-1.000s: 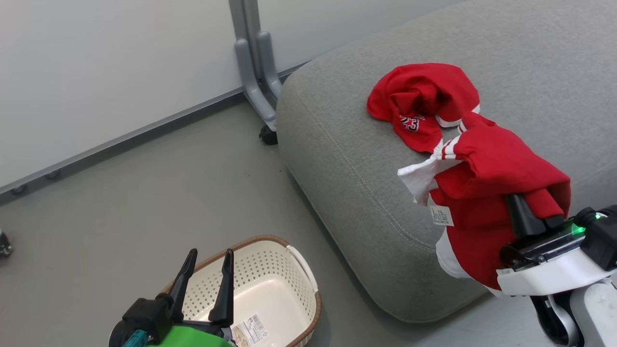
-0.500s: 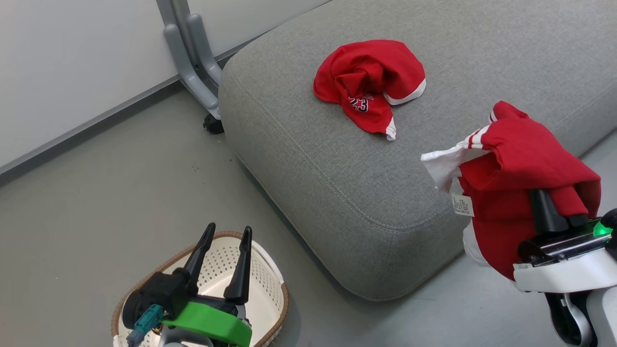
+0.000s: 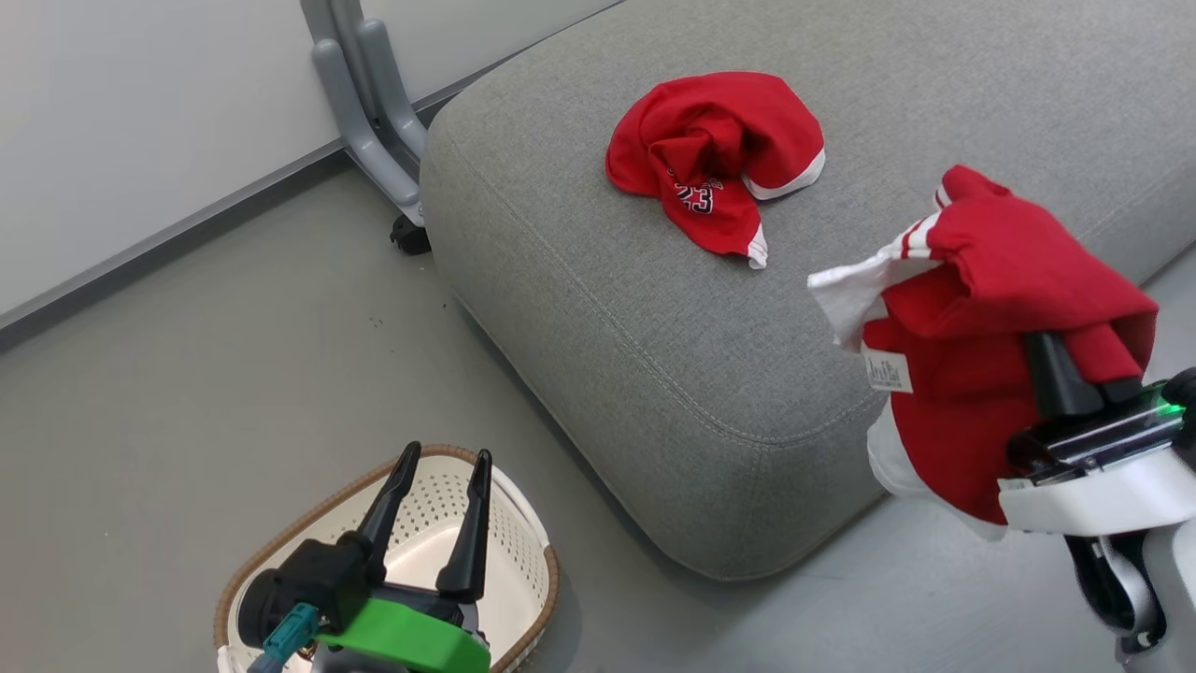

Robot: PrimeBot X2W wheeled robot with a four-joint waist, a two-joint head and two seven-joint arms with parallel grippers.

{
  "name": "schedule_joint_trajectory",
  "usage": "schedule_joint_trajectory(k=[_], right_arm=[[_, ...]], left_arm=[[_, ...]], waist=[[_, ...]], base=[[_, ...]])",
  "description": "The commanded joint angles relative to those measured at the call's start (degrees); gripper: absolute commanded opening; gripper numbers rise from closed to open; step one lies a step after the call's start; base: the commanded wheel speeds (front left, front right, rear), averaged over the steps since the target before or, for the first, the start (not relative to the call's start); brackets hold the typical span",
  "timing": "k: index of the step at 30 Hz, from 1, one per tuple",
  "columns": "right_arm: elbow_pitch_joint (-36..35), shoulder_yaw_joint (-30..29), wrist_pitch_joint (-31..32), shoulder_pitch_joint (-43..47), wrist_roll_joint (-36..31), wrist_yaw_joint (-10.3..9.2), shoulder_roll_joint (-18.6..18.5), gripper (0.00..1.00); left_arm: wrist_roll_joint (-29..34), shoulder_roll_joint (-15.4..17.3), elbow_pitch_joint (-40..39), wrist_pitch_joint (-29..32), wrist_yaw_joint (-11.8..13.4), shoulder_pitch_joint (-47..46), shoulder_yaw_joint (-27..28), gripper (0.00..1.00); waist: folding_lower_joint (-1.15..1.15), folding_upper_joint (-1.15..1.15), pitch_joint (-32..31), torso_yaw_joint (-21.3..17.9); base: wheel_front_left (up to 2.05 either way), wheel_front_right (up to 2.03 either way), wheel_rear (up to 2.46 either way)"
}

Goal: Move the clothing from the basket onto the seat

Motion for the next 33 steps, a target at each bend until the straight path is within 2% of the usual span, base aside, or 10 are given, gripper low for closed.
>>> schedule_joint_trajectory(k=[1, 13, 25, 28, 33], right_arm=[[0.1, -0.2, 0.0, -1.9, -0.2, 0.00, -0.9, 0.00], [1.0, -0.8, 0.0, -22.3, -1.0, -0.01, -10.3, 0.00], [12.4, -2.9, 0.0, -44.5, -1.0, -0.02, -19.1, 0.00], [15.6, -2.7, 0.0, -48.2, -1.2, -0.02, -20.5, 0.00], [21.5, -2.4, 0.0, -52.4, 0.0, -0.02, -20.0, 0.00]], left_arm=[[0.6, 0.2, -0.6, 0.0, -0.2, 0.2, -0.2, 1.00], [3.1, 2.8, -4.7, 0.0, -0.2, -7.7, -5.1, 1.00], [4.3, 4.8, -7.3, 0.0, -0.2, -16.8, -8.2, 1.00], [3.4, 4.4, -7.6, 0.0, -0.2, -18.4, -7.9, 1.00], [3.5, 4.8, -8.2, 0.0, -0.2, -20.2, -7.2, 1.00]], waist=[[0.00, 0.00, 0.9, 0.8], [0.00, 0.00, 14.2, 6.9], [0.00, 0.00, 28.0, 13.1], [0.00, 0.00, 30.7, 14.9], [0.00, 0.00, 34.4, 17.0]], base=[[0.00, 0.00, 0.00], [0.00, 0.00, 0.00], [0.00, 0.00, 0.00], [0.00, 0.00, 0.00], [0.00, 0.00, 0.00]])
